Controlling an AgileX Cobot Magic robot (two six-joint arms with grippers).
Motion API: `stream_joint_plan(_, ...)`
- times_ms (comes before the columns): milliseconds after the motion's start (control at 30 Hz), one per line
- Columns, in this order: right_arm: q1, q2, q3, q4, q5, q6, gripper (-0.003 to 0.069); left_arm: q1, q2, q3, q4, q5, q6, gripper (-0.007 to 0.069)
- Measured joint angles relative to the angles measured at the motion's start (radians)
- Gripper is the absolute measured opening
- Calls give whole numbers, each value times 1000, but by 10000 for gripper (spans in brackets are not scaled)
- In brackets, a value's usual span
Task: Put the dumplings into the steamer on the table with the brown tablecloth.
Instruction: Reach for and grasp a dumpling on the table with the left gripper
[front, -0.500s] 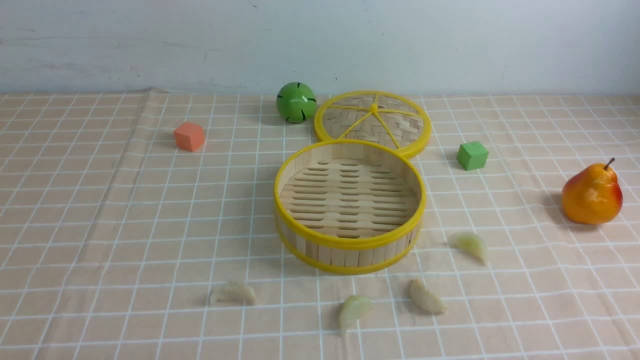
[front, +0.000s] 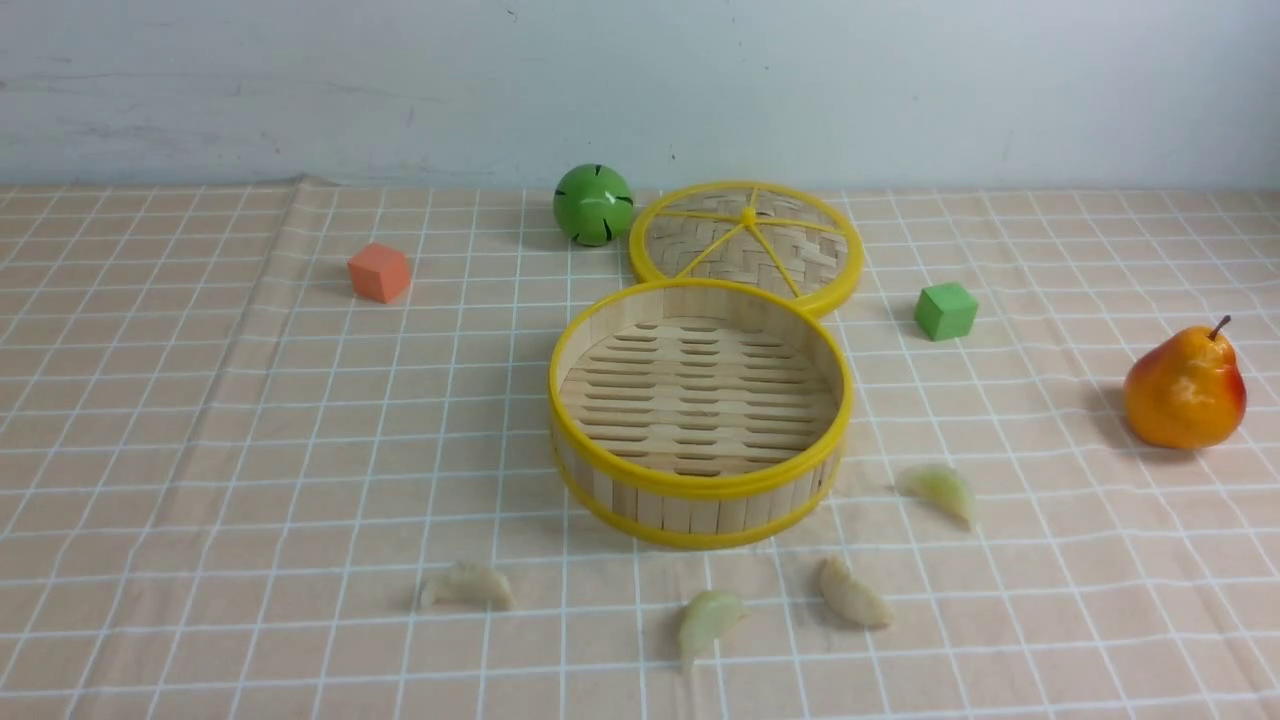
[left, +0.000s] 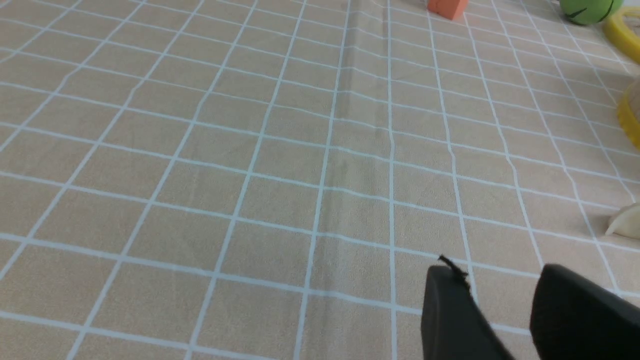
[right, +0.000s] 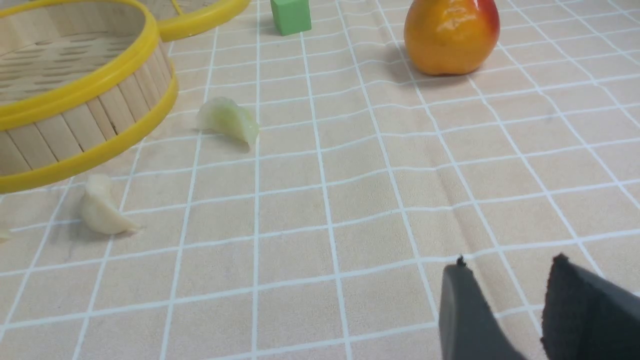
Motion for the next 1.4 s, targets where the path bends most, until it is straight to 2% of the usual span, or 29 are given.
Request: stream_joint_plan(1400,0,0,0,-31,-1,0,239,-23,0,0,0,0,0,238)
